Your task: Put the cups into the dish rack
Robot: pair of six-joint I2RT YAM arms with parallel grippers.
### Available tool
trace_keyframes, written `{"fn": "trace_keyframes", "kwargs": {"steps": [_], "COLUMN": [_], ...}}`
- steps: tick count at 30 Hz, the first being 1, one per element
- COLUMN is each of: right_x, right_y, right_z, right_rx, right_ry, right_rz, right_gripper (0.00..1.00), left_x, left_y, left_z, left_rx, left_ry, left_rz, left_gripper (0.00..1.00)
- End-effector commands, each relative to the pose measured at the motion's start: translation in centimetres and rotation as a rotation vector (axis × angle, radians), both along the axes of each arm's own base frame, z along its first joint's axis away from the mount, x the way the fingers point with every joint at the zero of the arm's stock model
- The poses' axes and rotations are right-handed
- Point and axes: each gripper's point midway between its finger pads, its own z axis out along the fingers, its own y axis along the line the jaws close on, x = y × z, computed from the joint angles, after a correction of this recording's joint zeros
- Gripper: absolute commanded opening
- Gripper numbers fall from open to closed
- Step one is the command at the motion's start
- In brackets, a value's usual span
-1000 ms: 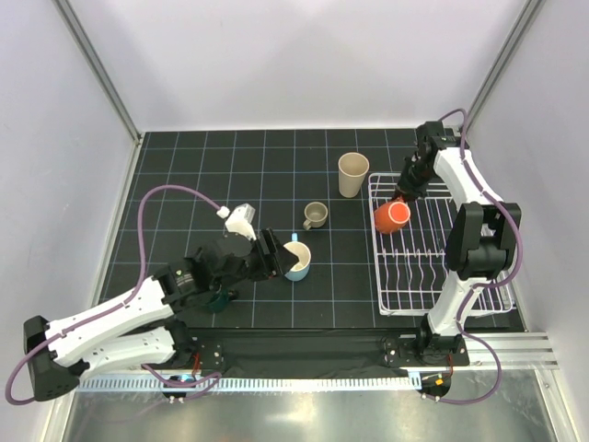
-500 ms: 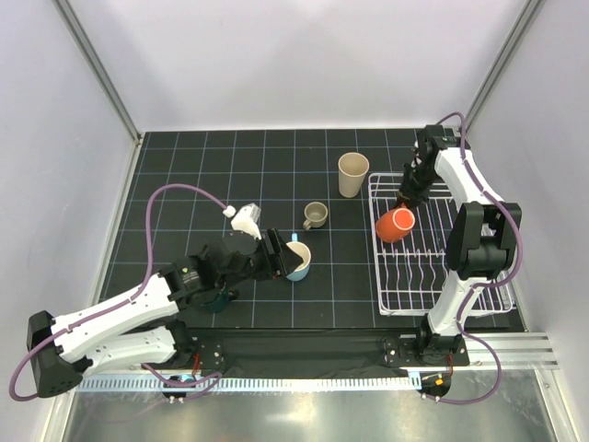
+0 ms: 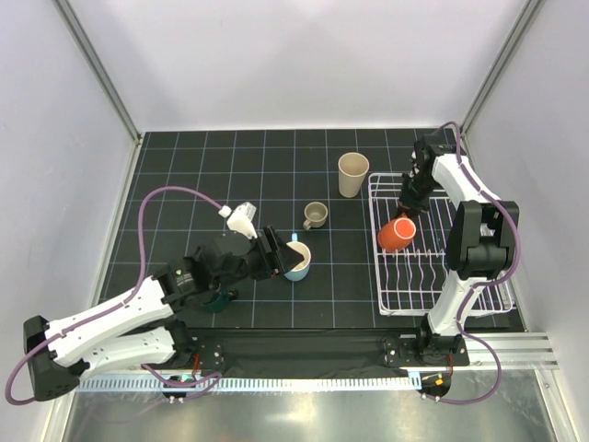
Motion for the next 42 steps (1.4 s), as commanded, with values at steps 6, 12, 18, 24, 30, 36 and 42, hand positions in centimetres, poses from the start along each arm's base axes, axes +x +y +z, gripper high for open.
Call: {"fn": "trace_keyframes", "kwargs": {"steps": [6, 12, 18, 24, 30, 36, 42], "right_x": [0.2, 0.6, 0.6, 0.7, 0.1, -1.4, -4.5], "right_y": [0.2, 0.3, 0.7, -0.1, 1.5, 5.7, 11.3], "right_z": [-0.2, 0.0, 1.0, 4.1, 9.2, 13.0, 15.9], "right_rx": [0.021, 0.021, 0.024, -0.04, -0.11, -0.195, -0.145], "right_ry": [-0.027, -0.046, -0.065, -0.136, -0.248, -0.348, -0.454], "right_rz": [0.02, 0.028, 0.052, 0.047, 0.098, 0.227, 0.372], "right_gripper": [0.11, 0.32, 0.49, 0.56, 0.58, 0.59, 0.6], "left_x": [-0.4, -0.2, 0.3, 0.7, 1.0, 1.5, 2.4], "left_y": [0.1, 0.9, 2.3, 4.1, 5.1, 5.2, 4.4], "left_z": [2.0, 1.8, 1.6, 1.9, 2.3, 1.4, -1.4], "left_rx": [-0.092, -0.1, -0.006, 0.068, 0.125, 0.238, 0.325], "left_ry": [-0.015, -0.017, -0.042, -0.073, -0.093, -0.064, 0.004], "left_rz": [0.008, 0.045, 0.078, 0.118, 0.139, 0.138, 0.14], "left_gripper": [0.74, 0.75, 0.75, 0.76, 0.77, 0.77, 0.75]}}
